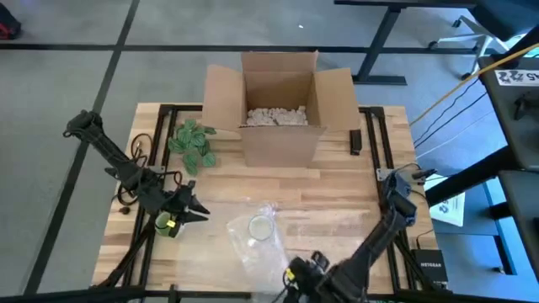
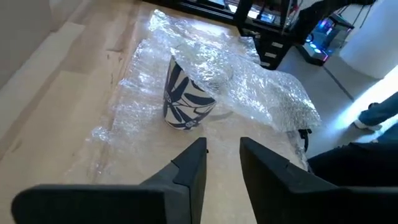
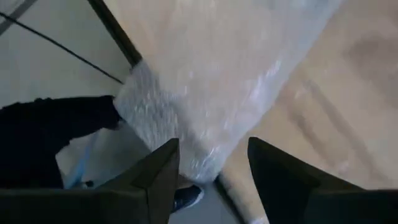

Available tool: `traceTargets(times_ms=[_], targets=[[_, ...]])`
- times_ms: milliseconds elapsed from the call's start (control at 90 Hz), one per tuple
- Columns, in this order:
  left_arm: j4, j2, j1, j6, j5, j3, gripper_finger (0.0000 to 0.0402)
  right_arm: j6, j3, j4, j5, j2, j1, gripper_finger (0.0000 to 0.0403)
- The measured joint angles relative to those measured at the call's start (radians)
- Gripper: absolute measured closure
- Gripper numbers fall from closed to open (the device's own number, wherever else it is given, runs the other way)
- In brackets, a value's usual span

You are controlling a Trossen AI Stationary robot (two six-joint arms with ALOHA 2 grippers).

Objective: Wrap mug
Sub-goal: Wrap the blue mug in bubble wrap

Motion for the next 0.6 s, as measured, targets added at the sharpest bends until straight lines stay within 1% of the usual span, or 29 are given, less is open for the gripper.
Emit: traceTargets(times_ms=[89,244,444,600], targets=[[0.003,0.000,-0.002,-0.007,-0.007,0.000,0.0322,0.019,0.000,0.054,-0.024,0.048,0.017,0.0226],[0.003,0.001,-0.002,-0.020,-0.008,0.000,0.0322,0.043,0.000,0.100,-0.019,0.109,0.036,0.0226],[0.002,0.002,-0.002,-0.039,-0.008,0.000,0.0322,0.127,0.000,0.095,-0.001,0.130,0.069,0.0226],[0.004,0.002,-0.007,-0.040,-0.008,0.000,0.0322,0.153,0.000,0.076,0.006,0.141,0.076,0.0226]])
